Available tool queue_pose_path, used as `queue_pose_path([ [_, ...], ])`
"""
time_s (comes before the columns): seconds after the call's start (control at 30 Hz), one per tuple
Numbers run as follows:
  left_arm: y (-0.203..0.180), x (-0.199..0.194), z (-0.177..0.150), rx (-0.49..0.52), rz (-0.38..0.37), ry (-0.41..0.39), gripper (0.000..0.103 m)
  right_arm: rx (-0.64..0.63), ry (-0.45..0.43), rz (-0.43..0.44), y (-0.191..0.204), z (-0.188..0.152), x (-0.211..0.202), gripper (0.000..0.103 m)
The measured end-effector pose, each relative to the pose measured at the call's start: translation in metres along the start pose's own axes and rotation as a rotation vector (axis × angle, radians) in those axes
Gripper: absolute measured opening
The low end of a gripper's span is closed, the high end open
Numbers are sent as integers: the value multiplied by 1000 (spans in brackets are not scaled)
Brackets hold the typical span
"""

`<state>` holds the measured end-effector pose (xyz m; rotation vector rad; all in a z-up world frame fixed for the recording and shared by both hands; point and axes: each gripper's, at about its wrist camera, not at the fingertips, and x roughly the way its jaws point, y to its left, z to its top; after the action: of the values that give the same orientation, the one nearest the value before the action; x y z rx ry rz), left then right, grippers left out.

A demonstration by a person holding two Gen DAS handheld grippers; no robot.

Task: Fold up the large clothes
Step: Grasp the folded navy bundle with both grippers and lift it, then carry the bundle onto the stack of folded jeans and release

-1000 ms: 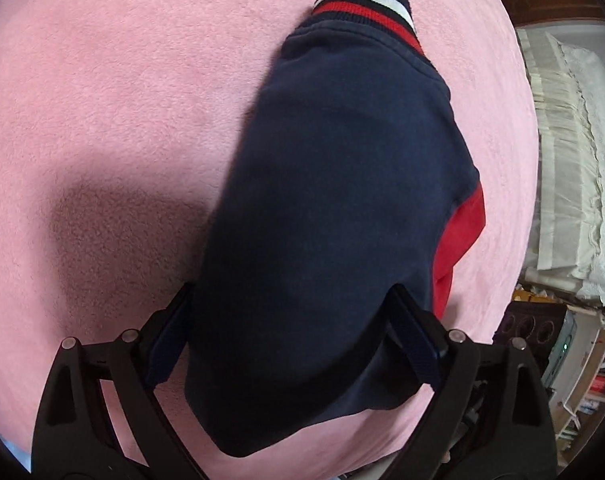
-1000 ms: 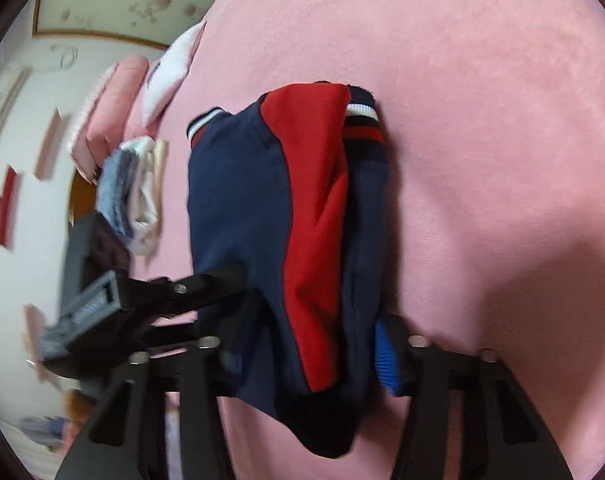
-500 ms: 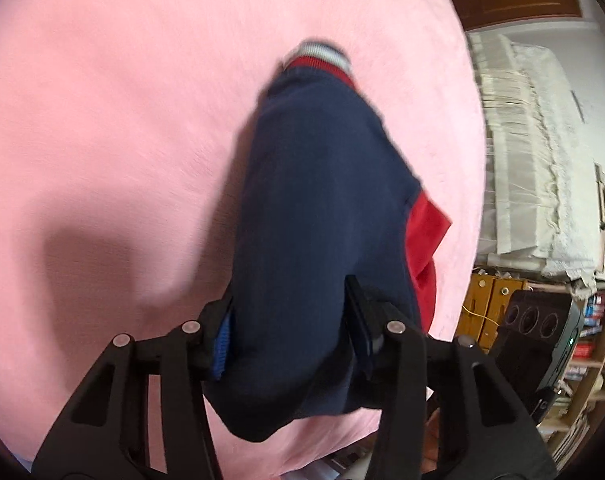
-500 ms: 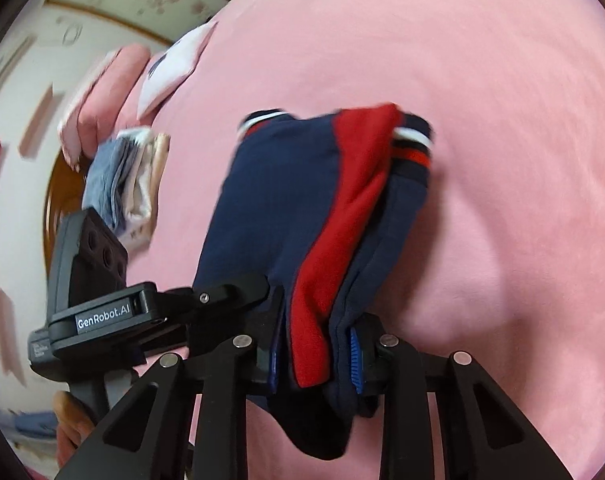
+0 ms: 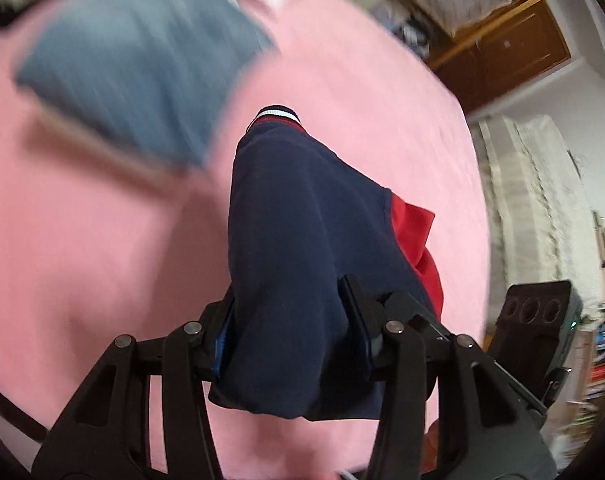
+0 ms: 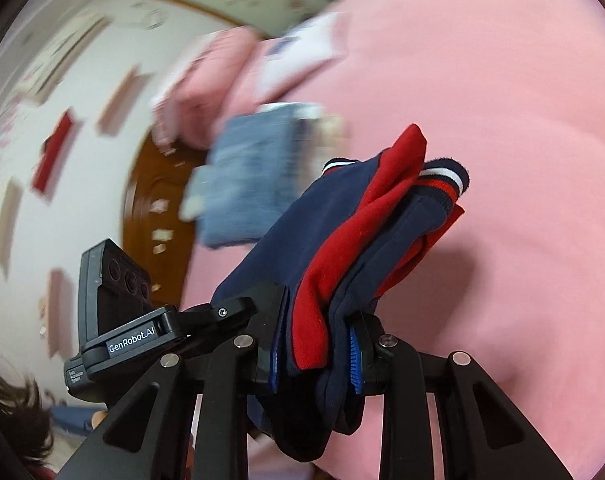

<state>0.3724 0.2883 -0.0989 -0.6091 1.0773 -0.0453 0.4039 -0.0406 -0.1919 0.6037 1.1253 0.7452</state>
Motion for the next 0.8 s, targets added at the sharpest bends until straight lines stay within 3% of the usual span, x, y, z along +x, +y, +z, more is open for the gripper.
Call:
queue_pose_path([
  [0.17, 67, -75, 115, 74, 116, -212, 44, -148, -60, 155, 102, 56, 110, 25],
  [0.33, 112, -80, 205, 141, 233, -362, 44, -304, -139, 177, 167, 100, 199, 25],
  [0.4, 121, -46, 236, 159, 294, -344, 44, -286, -139, 151, 165, 116, 246, 25],
  [0.47, 146, -3, 256, 112, 334, -236, 46, -281, -100, 40, 157, 120, 297, 26],
  [0.5, 152, 15, 251, 96, 348, -200, 51, -287, -47, -22, 153, 119, 317, 28],
  [0.53, 159, 20, 249, 101, 330, -239, 57, -300, 6, -69, 149, 113, 331, 35],
  [0.57, 160, 22, 246, 112, 320, -272, 61, -328, 22, -74, 146, 104, 341, 44],
  [0.6, 158, 23, 239, 128, 310, -306, 63, -344, -12, -50, 144, 99, 340, 45],
  [0.63, 156, 24, 227, 142, 301, -341, 66, -365, -45, -24, 142, 92, 338, 53],
  [0.67, 152, 21, 214, 151, 298, -372, 66, -381, -46, -21, 141, 87, 339, 72],
  [0.7, 157, 25, 210, 157, 299, -400, 66, -390, -35, -25, 138, 82, 341, 80],
  [0.8, 154, 21, 171, 140, 340, -482, 66, -417, -22, -8, 135, 67, 342, 83],
])
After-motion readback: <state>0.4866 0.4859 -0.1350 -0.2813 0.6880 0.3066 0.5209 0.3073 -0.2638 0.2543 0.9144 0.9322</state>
